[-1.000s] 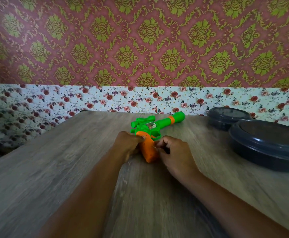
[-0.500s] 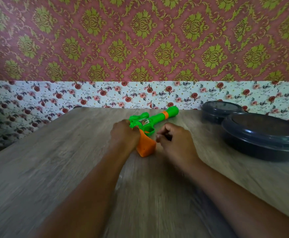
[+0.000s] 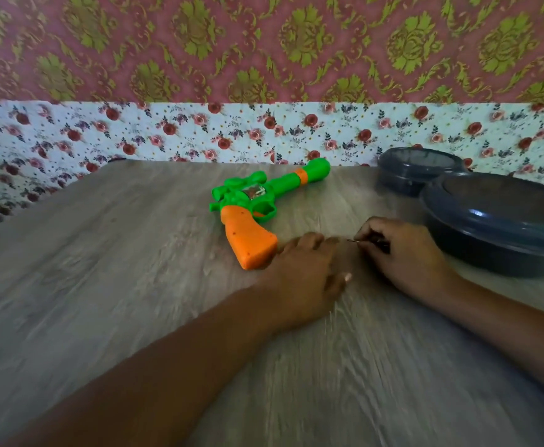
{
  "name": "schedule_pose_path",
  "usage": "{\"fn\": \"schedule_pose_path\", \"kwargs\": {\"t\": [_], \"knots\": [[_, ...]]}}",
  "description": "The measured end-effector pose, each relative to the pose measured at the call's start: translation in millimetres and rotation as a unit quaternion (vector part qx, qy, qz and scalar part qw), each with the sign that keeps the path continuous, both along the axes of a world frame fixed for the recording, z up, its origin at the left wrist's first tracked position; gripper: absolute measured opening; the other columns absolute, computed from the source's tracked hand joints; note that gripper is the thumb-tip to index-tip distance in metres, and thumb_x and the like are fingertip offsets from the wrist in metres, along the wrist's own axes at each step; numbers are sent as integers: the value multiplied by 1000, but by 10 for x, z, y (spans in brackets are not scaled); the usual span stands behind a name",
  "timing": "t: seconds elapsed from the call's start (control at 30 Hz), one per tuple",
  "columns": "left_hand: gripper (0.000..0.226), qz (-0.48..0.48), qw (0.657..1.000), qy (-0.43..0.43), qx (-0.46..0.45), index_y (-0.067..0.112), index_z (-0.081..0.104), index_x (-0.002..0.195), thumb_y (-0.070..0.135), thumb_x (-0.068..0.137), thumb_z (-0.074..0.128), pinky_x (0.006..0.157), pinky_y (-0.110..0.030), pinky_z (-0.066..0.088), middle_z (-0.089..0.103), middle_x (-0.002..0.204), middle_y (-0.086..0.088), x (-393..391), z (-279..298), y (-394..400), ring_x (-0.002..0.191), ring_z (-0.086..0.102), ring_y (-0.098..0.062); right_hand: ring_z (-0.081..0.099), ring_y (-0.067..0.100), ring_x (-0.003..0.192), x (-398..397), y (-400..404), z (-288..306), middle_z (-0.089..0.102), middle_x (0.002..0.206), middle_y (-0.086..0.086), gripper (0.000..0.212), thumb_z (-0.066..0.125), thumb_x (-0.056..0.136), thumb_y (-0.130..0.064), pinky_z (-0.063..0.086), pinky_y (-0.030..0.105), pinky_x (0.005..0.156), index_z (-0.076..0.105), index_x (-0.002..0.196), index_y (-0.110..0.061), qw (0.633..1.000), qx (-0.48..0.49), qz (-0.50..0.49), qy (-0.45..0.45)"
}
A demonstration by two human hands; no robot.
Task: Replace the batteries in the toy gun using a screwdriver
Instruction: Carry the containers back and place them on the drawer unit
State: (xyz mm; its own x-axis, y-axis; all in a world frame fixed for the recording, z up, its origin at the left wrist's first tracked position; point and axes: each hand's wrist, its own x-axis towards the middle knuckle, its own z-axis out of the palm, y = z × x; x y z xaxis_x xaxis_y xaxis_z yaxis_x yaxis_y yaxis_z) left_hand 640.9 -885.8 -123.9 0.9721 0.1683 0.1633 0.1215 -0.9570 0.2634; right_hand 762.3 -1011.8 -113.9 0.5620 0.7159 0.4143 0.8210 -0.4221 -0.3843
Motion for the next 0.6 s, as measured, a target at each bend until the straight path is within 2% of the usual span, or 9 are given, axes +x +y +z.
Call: {"fn": "schedule_pose_path", "kwargs": {"t": [0.1, 0.17, 0.23, 0.3, 0.47, 0.53, 0.6], "knots": [[71, 6, 999, 36, 25, 16, 31, 146, 54, 87, 23, 116, -33, 23, 28, 154, -9, 4, -23, 13, 140, 28, -24, 56, 12, 76, 22, 46, -43, 60, 82, -4, 5, 62, 83, -12, 41, 20, 64, 65, 84, -16, 999, -27, 17, -16], [72, -1, 999, 34, 28, 19, 28, 148, 57, 88, 19, 117, -30, 17, 23, 156, -5, 15, -31, 31, 143, 23, -21, 55, 13, 75, 27, 49, -37, 55, 84, -6, 5, 58, 85, -19, 44, 25, 63, 63, 85, -20, 999, -34, 11, -10], [81, -6, 999, 21, 28, 22, 27, 148, 62, 81, 9, 116, -27, 14, 21, 157, -3, -5, -31, 40, 143, 21, -19, 57, 15, 75, -3, 24, -27, 56, 87, -5, 8, 54, 86, -25, 49, 34, 65, 60, 87, -20, 999, -41, 3, 1], [85, -8, 1000, 17, 18, 22, 29, 148, 62, 77, 5, 115, -25, 10, 22, 157, -2, -37, -40, 34, 144, 20, -18, 57, 17, 74, -43, 8, -15, 57, 88, -2, 10, 51, 88, -26, 49, 37, 63, 59, 89, -19, 999, -53, 1, 2], [70, 19, 999, 8, -38, 20, 40, 144, 55, 86, 22, 114, -26, 8, 33, 153, -3, -41, 9, 16, 143, 28, -22, 55, 16, 61, -99, -2, 32, 60, 80, 0, 9, 54, 89, -23, 37, 25, 50, 60, 88, -17, 997, -69, -36, 2], [67, 34, 997, 27, -62, 20, 42, 143, 53, 87, 26, 115, -28, 9, 35, 153, -3, -38, 41, -8, 142, 29, -23, 58, 17, 60, -120, -19, 54, 62, 78, 1, 7, 56, 88, -22, 39, 25, 50, 60, 90, -17, 994, -93, -52, 11], [62, 52, 995, 40, -69, 18, 49, 138, 48, 86, 34, 116, -36, 20, 43, 148, -5, -40, 91, -30, 138, 37, -25, 61, 20, 63, -135, -33, 94, 65, 80, 3, 9, 58, 87, -21, 45, 28, 55, 60, 94, -16, 992, -109, -59, 33]]}}
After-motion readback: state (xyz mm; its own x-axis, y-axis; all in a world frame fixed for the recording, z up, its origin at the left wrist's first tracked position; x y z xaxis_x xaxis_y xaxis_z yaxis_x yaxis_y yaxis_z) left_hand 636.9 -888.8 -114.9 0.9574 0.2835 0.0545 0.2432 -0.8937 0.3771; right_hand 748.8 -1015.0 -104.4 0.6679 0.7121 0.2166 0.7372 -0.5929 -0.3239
